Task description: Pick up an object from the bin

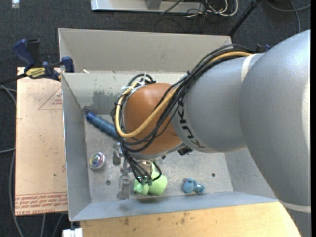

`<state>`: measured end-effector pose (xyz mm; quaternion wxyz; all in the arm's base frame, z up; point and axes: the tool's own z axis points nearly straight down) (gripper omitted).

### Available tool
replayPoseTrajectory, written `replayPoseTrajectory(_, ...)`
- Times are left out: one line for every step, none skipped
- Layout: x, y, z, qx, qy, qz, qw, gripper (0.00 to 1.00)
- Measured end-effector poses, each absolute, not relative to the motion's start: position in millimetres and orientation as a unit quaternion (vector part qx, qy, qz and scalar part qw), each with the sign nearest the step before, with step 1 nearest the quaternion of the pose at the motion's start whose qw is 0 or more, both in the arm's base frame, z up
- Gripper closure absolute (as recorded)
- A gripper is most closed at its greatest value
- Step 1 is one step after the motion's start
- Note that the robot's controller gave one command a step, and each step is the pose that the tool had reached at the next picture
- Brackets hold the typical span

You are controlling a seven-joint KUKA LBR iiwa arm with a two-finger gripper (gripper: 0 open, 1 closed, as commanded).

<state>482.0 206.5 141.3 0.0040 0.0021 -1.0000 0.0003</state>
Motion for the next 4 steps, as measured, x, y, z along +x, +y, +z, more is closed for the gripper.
replayPoseTrajectory(483.7,152,107,-0.046,-0.999,0.001,0.002,0.00)
replayPoseTrajectory(484.8,80,70,-0.002,-1.000,0.000,-0.006,0.00)
replayPoseTrajectory(481.8,84,70,0.002,-1.000,-0.001,-0.001,1.00)
replayPoseTrajectory(495.9,71,71,0.002,-1.000,-0.001,-0.002,1.00)
